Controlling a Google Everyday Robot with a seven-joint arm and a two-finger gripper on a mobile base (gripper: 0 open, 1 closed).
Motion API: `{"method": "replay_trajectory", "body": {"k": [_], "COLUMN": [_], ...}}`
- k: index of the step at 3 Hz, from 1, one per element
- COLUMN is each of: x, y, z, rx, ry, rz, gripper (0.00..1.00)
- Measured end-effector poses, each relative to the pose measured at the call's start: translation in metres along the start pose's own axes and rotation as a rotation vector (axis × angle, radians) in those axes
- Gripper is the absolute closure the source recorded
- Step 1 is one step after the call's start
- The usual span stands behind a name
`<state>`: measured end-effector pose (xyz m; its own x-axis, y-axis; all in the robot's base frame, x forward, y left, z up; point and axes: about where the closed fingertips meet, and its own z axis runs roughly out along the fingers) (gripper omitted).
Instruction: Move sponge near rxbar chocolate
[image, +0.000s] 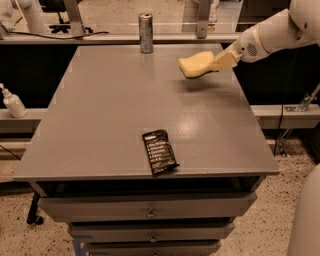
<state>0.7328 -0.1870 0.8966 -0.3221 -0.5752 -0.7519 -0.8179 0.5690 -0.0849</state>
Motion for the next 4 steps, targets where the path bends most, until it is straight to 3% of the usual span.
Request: {"method": "replay_trajectory", "body": {"k": [1, 2, 3, 4], "x": [0.000, 0.019, 0.048, 0.079], "y": [0.051, 0.116, 0.168, 0.202], "z": [-0.025, -0.052, -0.067, -0.075], "rx": [-0.086, -0.179, -0.216, -0.218], "ry": [0.014, 0.059, 0.141, 0.236], "rz": [-0.045, -0.067, -0.095, -0.128], "gripper": [1.00, 1.00, 1.00, 1.00]}}
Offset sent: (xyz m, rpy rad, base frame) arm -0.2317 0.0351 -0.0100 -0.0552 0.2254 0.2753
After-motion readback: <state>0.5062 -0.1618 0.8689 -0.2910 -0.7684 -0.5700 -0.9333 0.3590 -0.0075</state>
